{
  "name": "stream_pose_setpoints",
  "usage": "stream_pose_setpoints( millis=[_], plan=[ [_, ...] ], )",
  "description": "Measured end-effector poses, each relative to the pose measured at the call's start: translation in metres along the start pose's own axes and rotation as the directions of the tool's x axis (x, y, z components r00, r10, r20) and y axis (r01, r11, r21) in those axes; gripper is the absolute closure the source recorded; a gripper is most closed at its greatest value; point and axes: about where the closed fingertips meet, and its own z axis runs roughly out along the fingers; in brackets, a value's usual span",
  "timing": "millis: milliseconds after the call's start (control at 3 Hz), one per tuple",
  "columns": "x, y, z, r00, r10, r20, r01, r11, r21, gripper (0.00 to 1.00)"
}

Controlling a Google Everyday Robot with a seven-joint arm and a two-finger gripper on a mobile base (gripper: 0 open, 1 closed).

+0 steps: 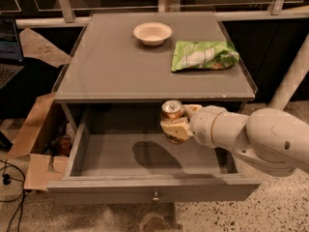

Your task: Place orange can into top drawer

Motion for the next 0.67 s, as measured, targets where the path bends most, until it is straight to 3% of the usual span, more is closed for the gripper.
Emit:
stream_pose_setpoints(
  millis=[333,667],
  plan=[
    [-0.0003,-0.0019,-0.0010,1.000,-0.002,-0.002,0.002,1.0000,0.004,1.00],
    [-0.0006,0.0001,0.0017,0.999,-0.019,0.046,0.019,0.9998,-0.011,1.00]
  ],
)
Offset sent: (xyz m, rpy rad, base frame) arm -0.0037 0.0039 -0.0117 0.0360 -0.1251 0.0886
